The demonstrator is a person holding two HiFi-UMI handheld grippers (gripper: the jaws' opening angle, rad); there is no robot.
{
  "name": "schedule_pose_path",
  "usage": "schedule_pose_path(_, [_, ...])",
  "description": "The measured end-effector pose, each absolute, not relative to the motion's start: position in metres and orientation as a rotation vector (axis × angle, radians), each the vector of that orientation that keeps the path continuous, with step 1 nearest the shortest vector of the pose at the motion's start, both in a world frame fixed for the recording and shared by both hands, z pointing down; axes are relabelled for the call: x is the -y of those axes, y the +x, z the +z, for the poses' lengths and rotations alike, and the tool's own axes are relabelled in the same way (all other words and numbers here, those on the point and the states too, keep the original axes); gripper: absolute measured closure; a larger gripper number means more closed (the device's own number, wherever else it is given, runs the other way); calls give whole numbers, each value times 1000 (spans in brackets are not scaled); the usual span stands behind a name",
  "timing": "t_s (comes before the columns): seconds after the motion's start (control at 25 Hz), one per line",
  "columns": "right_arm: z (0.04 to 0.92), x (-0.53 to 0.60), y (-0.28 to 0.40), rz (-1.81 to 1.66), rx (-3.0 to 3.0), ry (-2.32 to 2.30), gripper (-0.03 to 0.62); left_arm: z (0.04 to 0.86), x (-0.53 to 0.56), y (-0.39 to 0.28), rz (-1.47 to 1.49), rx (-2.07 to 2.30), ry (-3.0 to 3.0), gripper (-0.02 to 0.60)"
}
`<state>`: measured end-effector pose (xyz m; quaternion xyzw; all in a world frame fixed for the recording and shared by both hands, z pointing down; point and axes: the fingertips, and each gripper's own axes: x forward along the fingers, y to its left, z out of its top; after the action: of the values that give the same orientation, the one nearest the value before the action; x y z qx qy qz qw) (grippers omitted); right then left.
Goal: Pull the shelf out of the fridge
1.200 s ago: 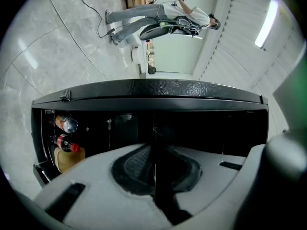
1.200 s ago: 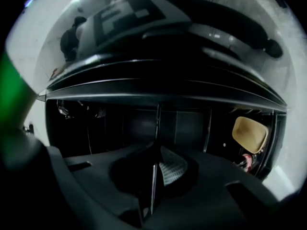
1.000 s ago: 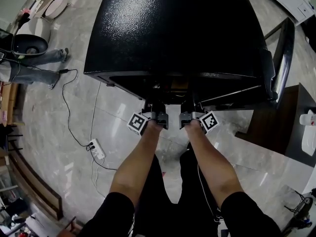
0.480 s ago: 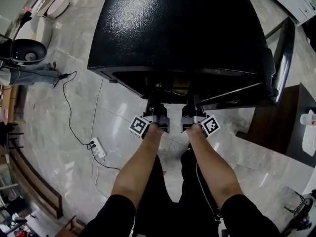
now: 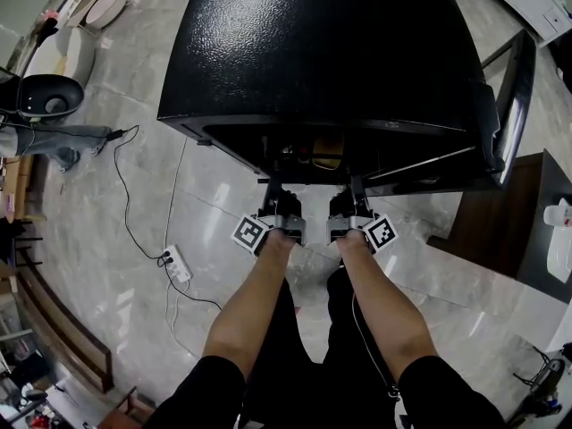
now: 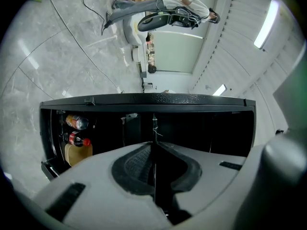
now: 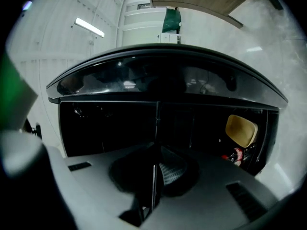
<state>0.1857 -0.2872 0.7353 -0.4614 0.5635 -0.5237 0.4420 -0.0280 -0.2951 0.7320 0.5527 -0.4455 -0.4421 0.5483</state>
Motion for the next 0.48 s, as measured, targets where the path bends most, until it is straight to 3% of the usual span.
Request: schedule_pose_path(0.48, [733,269,183,-1301,-1421,-1126,557,728,278,-29,-1041,1049,1305,546])
